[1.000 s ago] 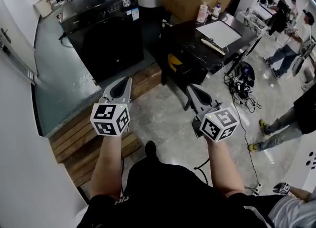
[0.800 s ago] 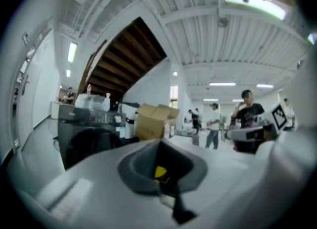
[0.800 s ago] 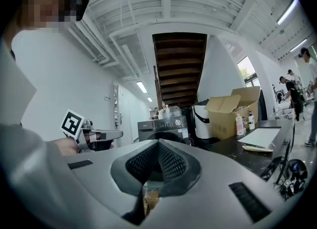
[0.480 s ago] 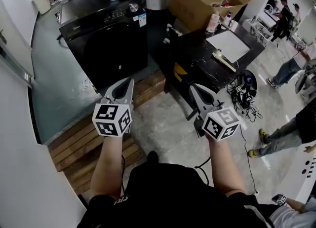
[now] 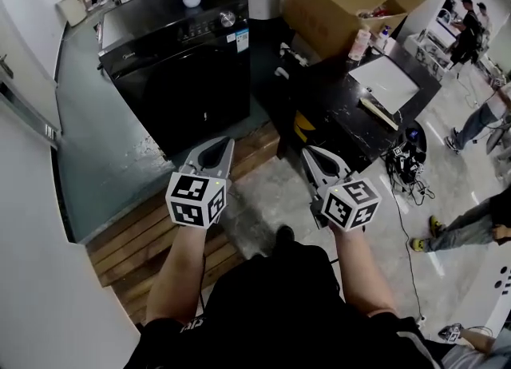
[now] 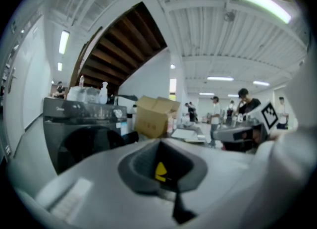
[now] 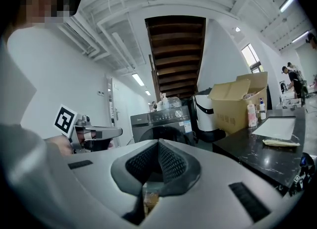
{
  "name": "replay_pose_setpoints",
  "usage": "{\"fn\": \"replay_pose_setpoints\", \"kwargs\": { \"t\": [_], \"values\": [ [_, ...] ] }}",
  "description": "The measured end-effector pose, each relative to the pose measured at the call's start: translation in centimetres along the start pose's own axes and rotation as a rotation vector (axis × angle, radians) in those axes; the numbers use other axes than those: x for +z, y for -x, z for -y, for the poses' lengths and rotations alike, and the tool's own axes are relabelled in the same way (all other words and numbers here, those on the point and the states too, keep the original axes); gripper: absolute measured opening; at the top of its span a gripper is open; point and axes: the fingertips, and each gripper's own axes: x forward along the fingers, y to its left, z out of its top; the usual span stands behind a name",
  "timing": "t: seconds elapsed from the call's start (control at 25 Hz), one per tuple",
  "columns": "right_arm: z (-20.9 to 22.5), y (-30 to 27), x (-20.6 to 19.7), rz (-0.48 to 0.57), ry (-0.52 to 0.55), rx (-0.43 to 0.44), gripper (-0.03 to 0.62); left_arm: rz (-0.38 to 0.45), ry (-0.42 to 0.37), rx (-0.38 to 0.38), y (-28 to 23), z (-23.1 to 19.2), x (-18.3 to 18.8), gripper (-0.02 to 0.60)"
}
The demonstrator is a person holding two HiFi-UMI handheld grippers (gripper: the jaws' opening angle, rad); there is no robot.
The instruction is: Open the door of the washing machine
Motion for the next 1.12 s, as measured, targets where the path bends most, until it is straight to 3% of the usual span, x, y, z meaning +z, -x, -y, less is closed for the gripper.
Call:
{"fn": "replay_pose_setpoints", "kwargs": {
  "t": [0.48,0.56,0.68,0.76,0.88,1.12],
  "values": [
    [6.6,-7.9,4.3,0.062,-0.072,0.069,-0.005,0.002,0.009,0.044,-7.4,-5.0,2.4,0.009],
    [8.4,-9.6,3.9,0.046,-0.086,0.077,-0.005,-0.010,0.045,0.037,-9.7,-5.8,2.0,0.009],
    [12.1,-11.8,0.6,-0.027,-0.180,0.064,-0.005,-0.058,0.177,0.004,-13.1,-6.7,-0.6,0.009],
    [14.8,-12.8,-2.4,-0.084,-0.261,0.035,-0.005,-0.096,0.242,0.064,-14.2,-8.4,-3.0,0.009],
    [18.1,-14.3,-3.4,-0.129,-0.242,0.013,-0.005,-0.146,0.213,0.177,-17.0,-10.9,-4.1,0.009],
    [22.8,-18.0,-1.8,-0.155,-0.191,0.048,-0.005,-0.099,0.208,0.172,-23.8,-11.8,-1.1,0.009]
  ]
}}
